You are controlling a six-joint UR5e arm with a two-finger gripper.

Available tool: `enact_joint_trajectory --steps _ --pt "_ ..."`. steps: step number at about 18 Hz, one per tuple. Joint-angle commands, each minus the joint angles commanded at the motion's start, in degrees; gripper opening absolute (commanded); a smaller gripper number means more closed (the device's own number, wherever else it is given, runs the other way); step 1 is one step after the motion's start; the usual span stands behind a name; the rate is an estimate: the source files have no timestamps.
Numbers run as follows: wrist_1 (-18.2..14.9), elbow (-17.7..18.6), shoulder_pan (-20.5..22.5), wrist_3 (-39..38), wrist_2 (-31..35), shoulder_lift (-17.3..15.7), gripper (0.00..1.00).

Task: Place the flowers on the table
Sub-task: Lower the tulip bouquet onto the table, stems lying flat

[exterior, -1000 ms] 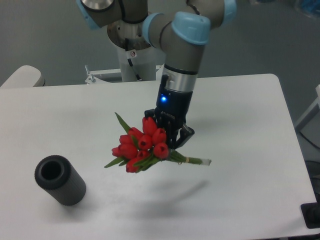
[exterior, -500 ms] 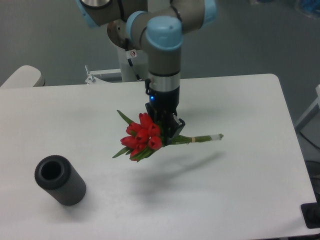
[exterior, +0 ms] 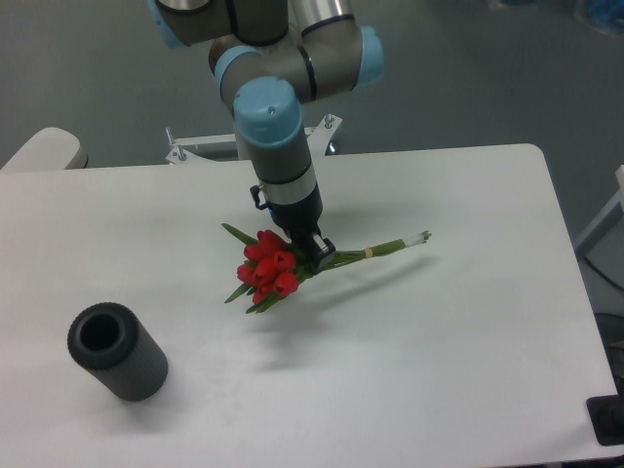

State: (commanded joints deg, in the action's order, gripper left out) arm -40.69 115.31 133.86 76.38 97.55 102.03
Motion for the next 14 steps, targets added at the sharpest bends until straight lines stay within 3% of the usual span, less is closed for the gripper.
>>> enact_joint_trajectory --steps 4,10,14 --pt "0.09 -0.61 -4.12 -0.08 9.92 3.60 0.36" --pt "0.17 -1.05 -4.40 0.44 10.46 6.85 0.37" --pt "-0.26 -3.86 -4.05 0.88 10.20 9.23 0.37"
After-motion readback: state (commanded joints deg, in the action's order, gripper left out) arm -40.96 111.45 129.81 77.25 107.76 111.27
